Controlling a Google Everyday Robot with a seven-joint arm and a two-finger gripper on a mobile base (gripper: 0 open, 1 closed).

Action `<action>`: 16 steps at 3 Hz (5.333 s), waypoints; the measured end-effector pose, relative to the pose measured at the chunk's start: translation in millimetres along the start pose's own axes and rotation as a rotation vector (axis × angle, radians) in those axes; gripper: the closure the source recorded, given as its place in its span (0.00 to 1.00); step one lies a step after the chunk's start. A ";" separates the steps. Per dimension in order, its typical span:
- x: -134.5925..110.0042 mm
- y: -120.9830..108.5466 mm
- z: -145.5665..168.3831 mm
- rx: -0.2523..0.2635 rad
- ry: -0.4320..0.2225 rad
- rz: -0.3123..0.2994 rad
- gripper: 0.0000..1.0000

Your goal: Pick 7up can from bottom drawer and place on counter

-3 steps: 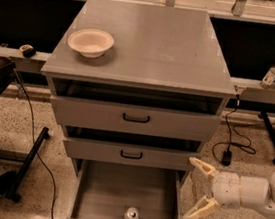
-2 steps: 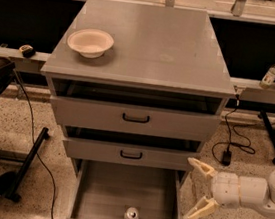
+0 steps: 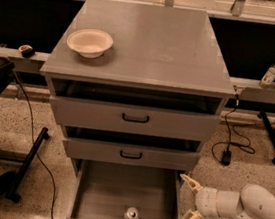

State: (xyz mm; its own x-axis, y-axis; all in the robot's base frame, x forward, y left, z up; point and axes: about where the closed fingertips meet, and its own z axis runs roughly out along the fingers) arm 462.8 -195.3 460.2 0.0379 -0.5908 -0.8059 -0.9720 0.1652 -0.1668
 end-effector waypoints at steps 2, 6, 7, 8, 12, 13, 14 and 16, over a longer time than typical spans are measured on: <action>20.2 -31.7 52.3 0.009 -0.064 0.041 0.00; 109.5 -3.8 207.0 -0.143 -0.058 0.053 0.00; 108.7 0.7 216.7 -0.167 -0.105 0.059 0.18; 102.5 5.9 231.1 -0.202 -0.138 0.052 0.38; 94.4 40.3 274.6 -0.338 -0.246 0.024 0.32; 97.7 39.7 278.6 -0.330 -0.264 0.005 0.33; 106.4 36.1 280.2 -0.304 -0.266 0.005 0.51; 111.3 34.6 281.4 -0.301 -0.243 0.018 0.77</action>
Offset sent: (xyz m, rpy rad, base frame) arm 0.0872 0.0692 -0.1668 0.2408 0.1152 -0.0884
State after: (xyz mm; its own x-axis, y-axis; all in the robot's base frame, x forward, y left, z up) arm 498.6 -33.1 204.9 0.0386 -0.3794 -0.9244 -0.9962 -0.0863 -0.0062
